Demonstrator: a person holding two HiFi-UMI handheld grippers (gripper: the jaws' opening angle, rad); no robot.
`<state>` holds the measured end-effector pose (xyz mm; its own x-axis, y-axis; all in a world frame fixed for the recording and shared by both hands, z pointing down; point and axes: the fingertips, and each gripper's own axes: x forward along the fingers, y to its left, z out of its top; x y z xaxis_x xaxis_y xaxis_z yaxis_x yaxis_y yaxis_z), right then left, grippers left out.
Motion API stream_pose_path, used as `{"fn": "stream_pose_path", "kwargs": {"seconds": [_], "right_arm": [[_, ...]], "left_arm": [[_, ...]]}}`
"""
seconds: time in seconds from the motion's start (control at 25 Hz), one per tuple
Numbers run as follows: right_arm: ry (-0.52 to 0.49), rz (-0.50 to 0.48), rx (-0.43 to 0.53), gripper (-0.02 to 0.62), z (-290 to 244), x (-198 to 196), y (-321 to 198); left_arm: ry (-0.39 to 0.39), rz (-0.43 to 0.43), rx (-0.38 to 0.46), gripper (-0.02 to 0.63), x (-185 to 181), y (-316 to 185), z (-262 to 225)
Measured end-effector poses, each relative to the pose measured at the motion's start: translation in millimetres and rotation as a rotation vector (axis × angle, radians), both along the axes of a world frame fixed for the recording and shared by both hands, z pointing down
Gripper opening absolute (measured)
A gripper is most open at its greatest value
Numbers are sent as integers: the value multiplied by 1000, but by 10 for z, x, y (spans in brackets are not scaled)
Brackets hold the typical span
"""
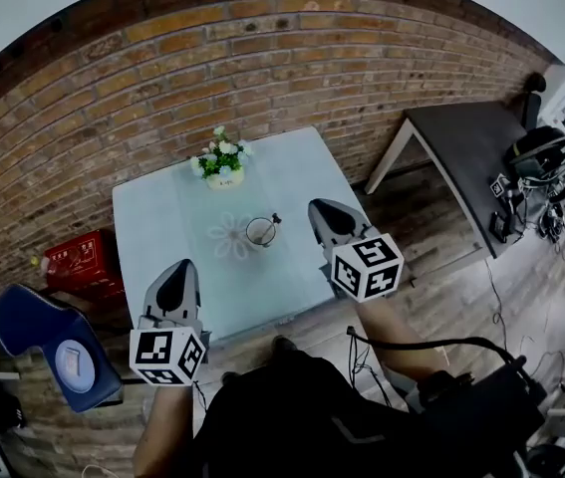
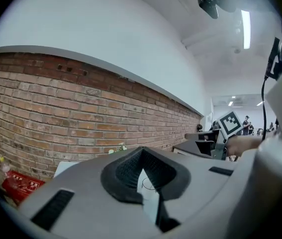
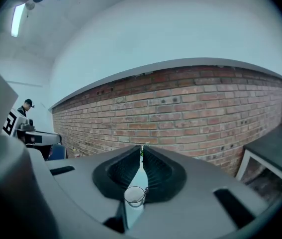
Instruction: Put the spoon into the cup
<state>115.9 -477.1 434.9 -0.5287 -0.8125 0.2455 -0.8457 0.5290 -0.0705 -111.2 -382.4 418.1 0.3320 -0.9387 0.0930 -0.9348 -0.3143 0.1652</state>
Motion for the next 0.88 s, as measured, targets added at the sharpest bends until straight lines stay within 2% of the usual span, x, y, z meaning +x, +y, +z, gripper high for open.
{"fn": "stream_pose_path", "kwargs": {"seconds": [0.44, 0.88], "right_arm": [[-4, 45, 57, 18, -338, 36, 326], [12, 59, 83, 18, -408, 19, 492]], "left_arm": [[7, 25, 31, 7, -124, 9, -143], [11, 29, 58, 8, -179, 71, -211]]}}
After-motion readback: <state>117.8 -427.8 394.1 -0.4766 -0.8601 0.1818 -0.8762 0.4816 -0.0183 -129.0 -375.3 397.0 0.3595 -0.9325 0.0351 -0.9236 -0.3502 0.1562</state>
